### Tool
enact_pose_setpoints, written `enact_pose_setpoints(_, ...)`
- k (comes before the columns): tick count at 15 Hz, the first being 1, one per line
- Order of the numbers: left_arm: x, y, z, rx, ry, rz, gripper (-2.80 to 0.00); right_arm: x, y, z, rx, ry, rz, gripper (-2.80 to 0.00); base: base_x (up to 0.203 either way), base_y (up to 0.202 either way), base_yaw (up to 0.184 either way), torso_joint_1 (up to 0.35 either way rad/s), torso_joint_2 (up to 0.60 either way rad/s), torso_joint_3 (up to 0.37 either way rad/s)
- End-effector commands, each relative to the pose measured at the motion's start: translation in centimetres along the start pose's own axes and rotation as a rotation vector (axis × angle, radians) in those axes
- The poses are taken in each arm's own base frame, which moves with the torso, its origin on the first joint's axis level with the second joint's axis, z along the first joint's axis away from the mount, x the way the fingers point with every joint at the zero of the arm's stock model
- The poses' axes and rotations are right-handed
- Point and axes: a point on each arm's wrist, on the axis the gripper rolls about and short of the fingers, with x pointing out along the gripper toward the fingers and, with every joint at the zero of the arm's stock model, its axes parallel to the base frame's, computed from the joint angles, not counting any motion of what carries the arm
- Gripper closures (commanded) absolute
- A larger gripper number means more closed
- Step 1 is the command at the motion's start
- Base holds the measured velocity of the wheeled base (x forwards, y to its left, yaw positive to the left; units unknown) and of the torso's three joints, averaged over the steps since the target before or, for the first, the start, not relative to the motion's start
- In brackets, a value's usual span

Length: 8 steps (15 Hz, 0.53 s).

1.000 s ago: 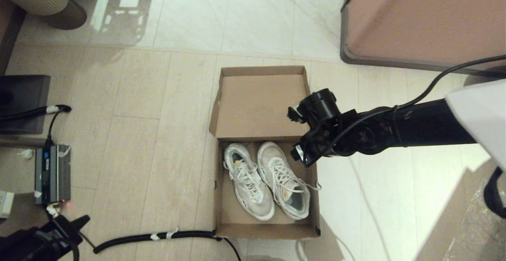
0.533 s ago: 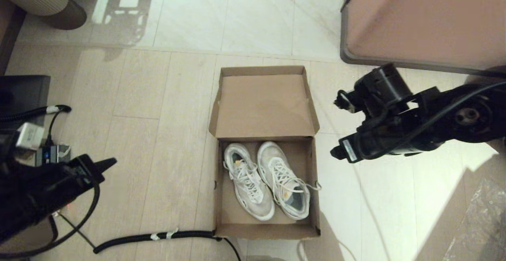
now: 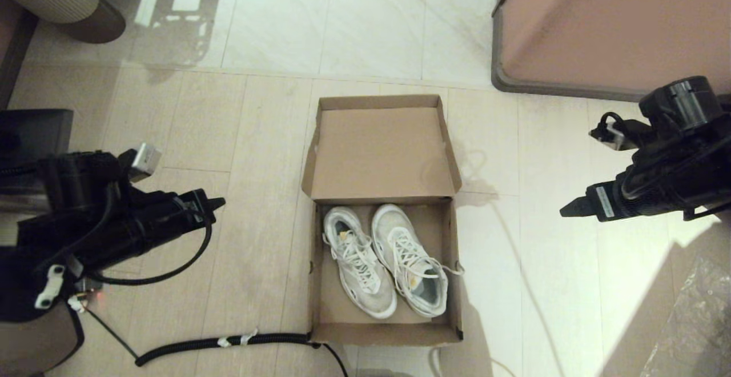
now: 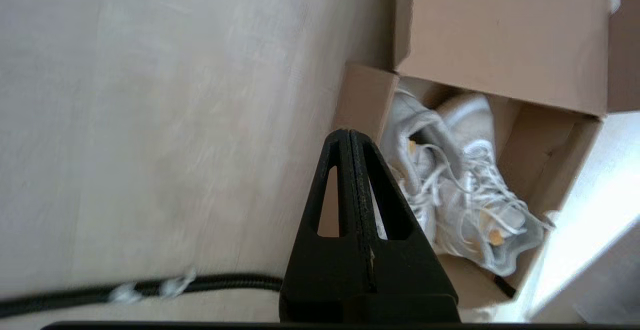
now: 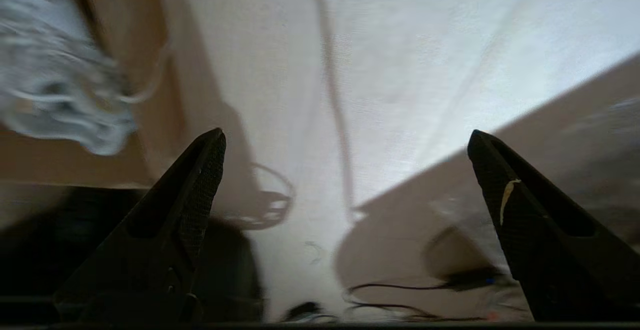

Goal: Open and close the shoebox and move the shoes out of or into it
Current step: Close the shoe box

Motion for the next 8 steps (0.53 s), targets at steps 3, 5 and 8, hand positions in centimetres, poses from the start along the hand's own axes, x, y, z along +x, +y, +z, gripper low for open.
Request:
enact_pose_setpoints(3,3.5,1.0,2.0,-0.016,-0.028,-0.060,0.00,1.5,1.9,2.5,0.407,-0.018,0.098,-2.80,0.000,0.000,0.000,0.000,0.00,0.000)
enact_pose_setpoints(5,3.2,1.4,3.0,-0.016,-0.068,-0.031,0.00,2.1,2.4,5.6,0.628,-0.057,0.205,-2.80,0.000,0.000,0.000,0.000,0.00,0.000)
enact_pose_setpoints(8,3.5,1.5,2.7,-0.018,-0.054,-0.037,0.00,3.1,2.8,8.3,0.830,-0.005,0.319,0.00,0.000,0.000,0.000,0.000,0.00,0.000)
